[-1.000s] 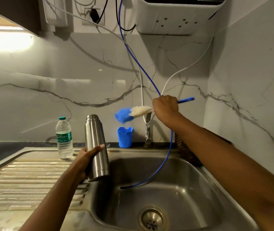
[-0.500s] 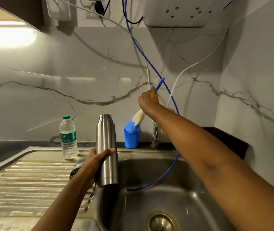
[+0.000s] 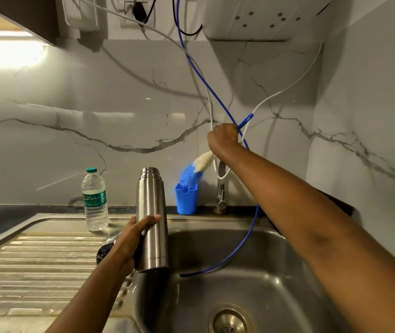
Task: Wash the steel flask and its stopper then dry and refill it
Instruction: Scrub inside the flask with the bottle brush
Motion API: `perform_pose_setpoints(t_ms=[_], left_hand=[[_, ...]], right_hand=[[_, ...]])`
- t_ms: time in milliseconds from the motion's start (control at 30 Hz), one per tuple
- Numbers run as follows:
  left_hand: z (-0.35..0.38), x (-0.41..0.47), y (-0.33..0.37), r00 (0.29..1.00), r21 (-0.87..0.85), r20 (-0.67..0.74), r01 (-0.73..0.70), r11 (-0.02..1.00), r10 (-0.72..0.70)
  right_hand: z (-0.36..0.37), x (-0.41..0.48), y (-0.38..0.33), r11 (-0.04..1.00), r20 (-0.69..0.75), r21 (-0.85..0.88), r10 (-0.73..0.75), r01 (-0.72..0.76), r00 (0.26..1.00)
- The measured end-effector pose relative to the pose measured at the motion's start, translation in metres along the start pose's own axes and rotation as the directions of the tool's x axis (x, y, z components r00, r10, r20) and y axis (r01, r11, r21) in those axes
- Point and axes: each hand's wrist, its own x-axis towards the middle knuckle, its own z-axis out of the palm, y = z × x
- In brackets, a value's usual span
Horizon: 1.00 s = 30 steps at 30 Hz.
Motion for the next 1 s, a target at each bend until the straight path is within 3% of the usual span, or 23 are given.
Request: perform_pose_setpoints(t_ms=[233,400,500,600,767,1000], left_hand=[[0.001,-0.004,0.001,0.997,-0.060,0.018,0.081,0.995,-0.080],[0.005,-0.010,-0.001,0.997,-0.037,0.007,0.083,0.996,-0.083],[0.010,-0.013,-0.001,0.997,-0.032,0.005,0.081,0.996,-0.081],[0.014,-0.015,-0.003,0.997,0.015,0.019,0.076,0.997,-0.076],[0.022,-0.020,-0.006,0.996,0.045,0.056,0.064,0.997,-0.066],[0.035,-0.025,-0.013,0.991,0.133,0.134,-0.021,0.991,0.003]], right_hand=[[0.009,-0.025,0.014,0.989,-0.037,0.135,0.062,-0.056,0.997],[0.030,-0.062,0.008,0.941,0.035,0.323,0.093,-0.100,0.995],[0.056,-0.093,0.019,0.817,0.058,0.560,0.125,-0.137,0.990],[0.085,-0.133,0.037,0.599,0.080,0.794,0.062,-0.101,0.995],[0.127,-0.188,0.058,0.356,0.063,0.931,0.058,-0.080,0.996],[0.149,-0.188,0.050,0.351,-0.071,0.935,0.055,0.047,0.996]])
